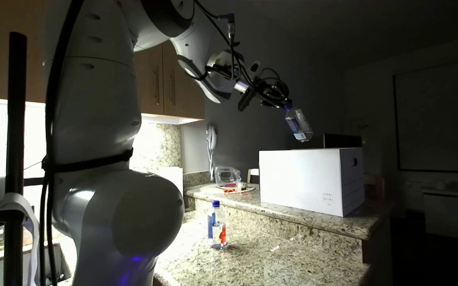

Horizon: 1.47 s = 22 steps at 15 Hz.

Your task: Remove the water bottles from the box and put them on the counter

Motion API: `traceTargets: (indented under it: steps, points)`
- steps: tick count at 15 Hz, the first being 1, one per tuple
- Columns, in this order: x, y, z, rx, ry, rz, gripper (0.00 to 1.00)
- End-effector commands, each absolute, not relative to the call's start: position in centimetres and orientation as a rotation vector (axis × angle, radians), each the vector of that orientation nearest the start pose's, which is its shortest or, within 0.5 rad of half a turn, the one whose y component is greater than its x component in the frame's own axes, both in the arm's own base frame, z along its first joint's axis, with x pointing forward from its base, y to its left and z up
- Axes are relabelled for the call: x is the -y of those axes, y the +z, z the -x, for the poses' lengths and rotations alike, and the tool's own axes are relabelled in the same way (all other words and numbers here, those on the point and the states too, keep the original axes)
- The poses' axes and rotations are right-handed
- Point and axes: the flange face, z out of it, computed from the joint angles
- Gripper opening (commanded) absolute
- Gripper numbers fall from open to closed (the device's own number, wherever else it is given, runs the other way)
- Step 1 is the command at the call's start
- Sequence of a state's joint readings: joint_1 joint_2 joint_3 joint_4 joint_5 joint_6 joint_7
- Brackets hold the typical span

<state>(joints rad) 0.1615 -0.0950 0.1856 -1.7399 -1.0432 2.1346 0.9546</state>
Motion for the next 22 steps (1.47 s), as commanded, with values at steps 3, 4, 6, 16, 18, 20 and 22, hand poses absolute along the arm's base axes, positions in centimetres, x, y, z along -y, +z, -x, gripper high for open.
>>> traceTargets:
  steps: [3, 4, 6, 16, 18, 20, 22]
  points:
    - [-18.0, 69.2, -51.0, 0.191, 1.072, -2.326, 0.16]
    - [-18.2, 69.2, -50.5, 0.176, 1.039, -2.333, 0.16]
    - [-18.7, 68.7, -49.4, 0.142, 0.955, -2.357, 0.16]
    - [-18.5, 60.6, -45.4, 0.01, 0.617, -2.573, 0.15]
    - [-18.6, 58.0, -44.4, -0.019, 0.555, -2.623, 0.15]
    - [-18.7, 55.4, -43.8, -0.052, 0.504, -2.67, 0.15]
    - [-19.0, 52.7, -43.0, -0.075, 0.464, -2.698, 0.15]
